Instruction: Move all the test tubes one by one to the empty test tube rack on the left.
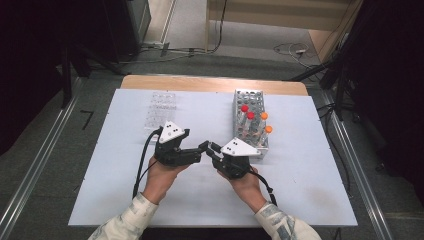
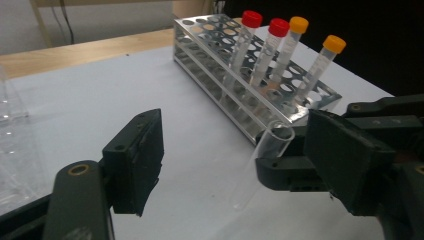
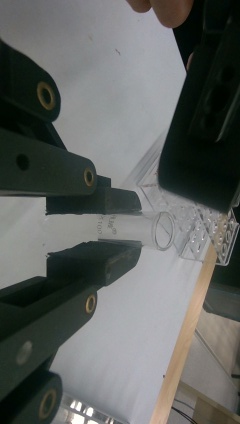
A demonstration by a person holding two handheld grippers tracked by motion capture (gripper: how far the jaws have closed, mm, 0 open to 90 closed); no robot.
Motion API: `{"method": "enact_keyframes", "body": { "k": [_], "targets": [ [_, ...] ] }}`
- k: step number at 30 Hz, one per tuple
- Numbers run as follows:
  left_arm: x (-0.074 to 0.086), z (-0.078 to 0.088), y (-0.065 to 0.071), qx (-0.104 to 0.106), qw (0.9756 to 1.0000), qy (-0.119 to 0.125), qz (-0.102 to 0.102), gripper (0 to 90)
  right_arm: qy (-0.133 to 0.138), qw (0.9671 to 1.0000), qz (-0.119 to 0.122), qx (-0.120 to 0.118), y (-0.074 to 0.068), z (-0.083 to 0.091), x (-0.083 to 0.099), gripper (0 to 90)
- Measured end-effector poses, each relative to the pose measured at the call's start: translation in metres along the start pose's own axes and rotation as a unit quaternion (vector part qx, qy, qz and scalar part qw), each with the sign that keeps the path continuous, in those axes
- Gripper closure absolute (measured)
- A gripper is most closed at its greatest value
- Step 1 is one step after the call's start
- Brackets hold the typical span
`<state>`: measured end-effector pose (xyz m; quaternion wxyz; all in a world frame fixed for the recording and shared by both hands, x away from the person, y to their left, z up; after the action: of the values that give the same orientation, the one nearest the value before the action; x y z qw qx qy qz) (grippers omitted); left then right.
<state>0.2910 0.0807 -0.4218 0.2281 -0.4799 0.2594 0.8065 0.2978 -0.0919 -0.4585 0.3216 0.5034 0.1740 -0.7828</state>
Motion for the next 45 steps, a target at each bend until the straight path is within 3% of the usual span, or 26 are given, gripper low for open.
{"method": "enact_keyframes", "body": {
  "k": [15,22,36,43,45],
  "targets": [
    [0.0038,-0.0079,0.0061,0.04,0.9989,-0.016,-0.018,65.7,0.0,1.0,0.006,-0.005,-0.0072,-0.0022,0.0007,73.3],
    [0.0052,-0.0101,0.0073,0.046,0.9984,-0.024,-0.023,70.7,0.0,1.0,0.007,-0.004,-0.0071,-0.0019,0.0006,73.3],
    [0.0051,-0.0095,0.0074,0.037,0.9988,-0.018,-0.028,76.5,0.002,1.0,0.009,-0.002,-0.008,-0.0012,0.0004,72.3],
    [0.0036,-0.0077,0.0048,0.034,0.999,-0.014,-0.025,76.6,-0.003,0.9998,0.013,-0.017,-0.0076,0.001,0.0002,46.7],
    [0.0025,-0.0064,0.0029,0.031,0.9993,-0.009,-0.022,76.6,-0.004,0.9997,0.018,-0.019,-0.0058,0.0039,0.0009,43.3]
  ]
}}
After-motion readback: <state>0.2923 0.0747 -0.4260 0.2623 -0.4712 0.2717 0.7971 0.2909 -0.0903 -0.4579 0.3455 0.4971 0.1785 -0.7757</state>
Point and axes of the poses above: each handheld gripper's, and its own axes: z roughly backward along the jaws, x roughly out of its underside, y roughly to its right, the point moved 2 cm from there along -z, roughly forward along the jaws, and after that the axes turned 5 degrees about x, right-handed, at the moved point
